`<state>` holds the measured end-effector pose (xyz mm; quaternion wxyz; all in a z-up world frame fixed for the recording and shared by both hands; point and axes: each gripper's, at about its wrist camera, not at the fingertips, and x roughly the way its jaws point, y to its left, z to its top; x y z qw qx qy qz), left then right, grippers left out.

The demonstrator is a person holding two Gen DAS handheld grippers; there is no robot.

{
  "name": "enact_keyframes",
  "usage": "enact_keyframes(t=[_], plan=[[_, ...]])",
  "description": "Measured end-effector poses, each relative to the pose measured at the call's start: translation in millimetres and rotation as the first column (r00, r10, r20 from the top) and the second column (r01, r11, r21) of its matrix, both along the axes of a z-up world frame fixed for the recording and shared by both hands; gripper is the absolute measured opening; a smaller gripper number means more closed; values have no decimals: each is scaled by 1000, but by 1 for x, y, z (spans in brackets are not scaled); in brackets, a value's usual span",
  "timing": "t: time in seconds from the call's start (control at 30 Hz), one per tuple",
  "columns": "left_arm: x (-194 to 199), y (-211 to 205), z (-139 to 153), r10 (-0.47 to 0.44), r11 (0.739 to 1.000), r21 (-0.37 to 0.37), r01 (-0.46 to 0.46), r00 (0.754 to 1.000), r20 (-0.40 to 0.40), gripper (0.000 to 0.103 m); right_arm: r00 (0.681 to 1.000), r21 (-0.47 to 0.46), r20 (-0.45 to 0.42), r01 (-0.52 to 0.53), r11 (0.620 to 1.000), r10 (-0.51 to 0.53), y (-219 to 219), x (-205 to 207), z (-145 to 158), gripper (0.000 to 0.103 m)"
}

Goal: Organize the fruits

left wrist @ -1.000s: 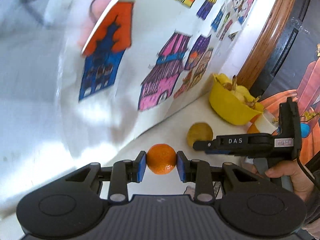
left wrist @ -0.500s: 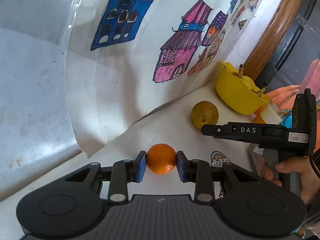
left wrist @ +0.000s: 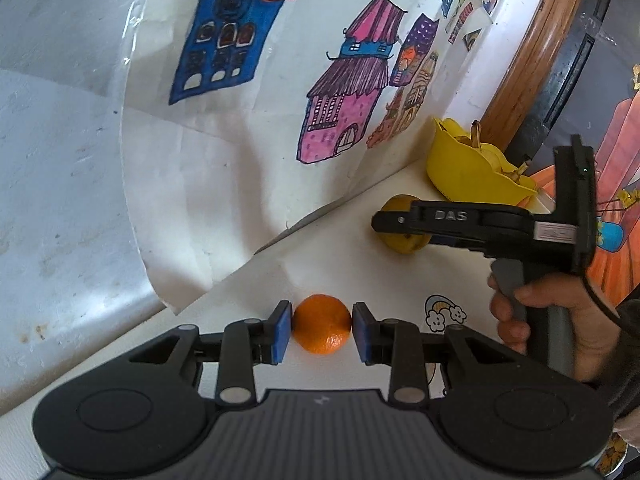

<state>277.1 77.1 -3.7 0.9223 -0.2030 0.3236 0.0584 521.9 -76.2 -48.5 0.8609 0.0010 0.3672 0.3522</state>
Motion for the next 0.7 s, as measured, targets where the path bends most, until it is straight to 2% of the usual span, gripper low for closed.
enact_keyframes(t=[0.13,0.43,0.57,0.7], plan=[[-1,-2,0,-1,1000,3,1,1000,-2,35,1000,-20,5,0,1000,0,0,-4,1,61],[-5,-15,3,-37,999,-33,37,999,5,35,991,45,-133,2,999,4,-37,-29,21,60],[-5,-27,2,-65,997,-30,65,998,-4,35,990,81,-144,16,997,-4,-61,-48,38,60],[-1,-33,-1,-42,999,-4,42,999,-17,37,990,83,-137,29,996,-18,-85,-66,48,60]])
